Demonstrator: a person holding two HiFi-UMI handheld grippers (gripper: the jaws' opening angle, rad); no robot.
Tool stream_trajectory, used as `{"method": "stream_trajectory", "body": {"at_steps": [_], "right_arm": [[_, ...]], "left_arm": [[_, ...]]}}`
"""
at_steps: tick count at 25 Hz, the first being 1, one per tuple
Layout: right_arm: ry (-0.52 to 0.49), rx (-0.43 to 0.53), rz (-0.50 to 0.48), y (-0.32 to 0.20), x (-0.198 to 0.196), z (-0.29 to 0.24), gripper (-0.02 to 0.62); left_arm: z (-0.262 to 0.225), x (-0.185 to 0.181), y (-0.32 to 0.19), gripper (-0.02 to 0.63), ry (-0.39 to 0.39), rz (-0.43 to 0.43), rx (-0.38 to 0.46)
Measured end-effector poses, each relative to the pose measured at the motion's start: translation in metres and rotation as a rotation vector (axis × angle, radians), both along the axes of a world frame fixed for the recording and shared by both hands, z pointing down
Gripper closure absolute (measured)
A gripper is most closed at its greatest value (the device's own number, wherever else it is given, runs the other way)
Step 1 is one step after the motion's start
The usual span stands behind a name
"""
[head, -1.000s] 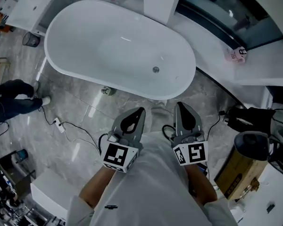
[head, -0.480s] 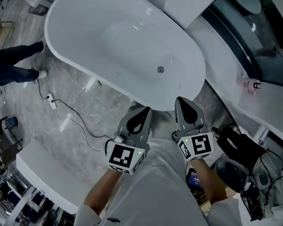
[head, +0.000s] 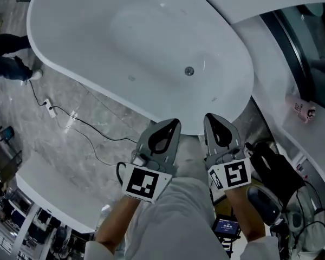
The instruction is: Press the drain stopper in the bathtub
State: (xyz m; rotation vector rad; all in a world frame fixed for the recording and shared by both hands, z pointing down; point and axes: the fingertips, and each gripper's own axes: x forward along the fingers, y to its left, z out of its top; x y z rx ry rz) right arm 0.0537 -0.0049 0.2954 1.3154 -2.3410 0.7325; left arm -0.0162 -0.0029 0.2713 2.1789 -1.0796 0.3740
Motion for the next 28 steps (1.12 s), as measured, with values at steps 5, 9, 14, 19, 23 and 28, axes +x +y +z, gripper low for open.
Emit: {"method": "stream_trajectory", "body": {"at_steps": [5, 9, 14, 19, 23, 28], "right_arm": [[0.016, -0.029, 0.034, -0.018, 0.000, 0.058, 0.595], [0.036, -0.050, 0.041, -0.030, 0.003, 0.115, 0.595], [0.064, -0.112, 0.076, -0.039, 0.021, 0.197, 0.595], [0.083, -0.155, 0.098, -0.049, 0.035, 0.273, 0.594], [0.092, -0.177, 0.092, -0.054, 0.038, 0.323, 0.594], [0.095, -0.209, 0.103, -0.057, 0.039, 0.380, 0.594]], "left_arm": [[0.056, 0.001, -0.004, 0.606, 0.008, 0.023, -0.045], [0.104, 0.002, -0.009, 0.606, 0.007, -0.003, -0.075], [0.164, 0.007, -0.014, 0.606, -0.001, -0.015, -0.106], [0.229, 0.015, -0.017, 0.606, -0.026, -0.022, -0.124], [0.268, 0.028, -0.017, 0.606, -0.023, 0.013, -0.137], [0.325, 0.038, -0.014, 0.606, -0.036, 0.021, -0.193]]}}
